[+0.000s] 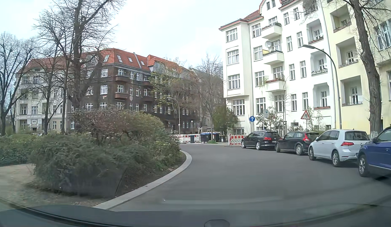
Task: Follow the waypoints while adhering to traffic rules and regulations
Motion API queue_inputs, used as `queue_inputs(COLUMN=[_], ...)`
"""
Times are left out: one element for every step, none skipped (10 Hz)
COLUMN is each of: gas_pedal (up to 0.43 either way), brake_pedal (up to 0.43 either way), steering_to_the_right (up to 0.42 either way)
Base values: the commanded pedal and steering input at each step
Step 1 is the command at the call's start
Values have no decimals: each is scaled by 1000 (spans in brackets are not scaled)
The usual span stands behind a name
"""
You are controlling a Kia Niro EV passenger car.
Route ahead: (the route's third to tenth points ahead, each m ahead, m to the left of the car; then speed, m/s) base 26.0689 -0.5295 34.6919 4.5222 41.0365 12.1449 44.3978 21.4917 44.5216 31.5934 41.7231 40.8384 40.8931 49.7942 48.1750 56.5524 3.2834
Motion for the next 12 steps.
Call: queue_inputs(gas_pedal=[169, 157, 157, 150, 150, 150, 130, 87, 79, 79, 79, 79], brake_pedal=[0, 0, 0, 0, 0, 0, 0, 0, 0, 0, 0, 0], steering_to_the_right=[244, 227, 209, 190, 171, 153, 139, 118, 95, 75, 58, 39])
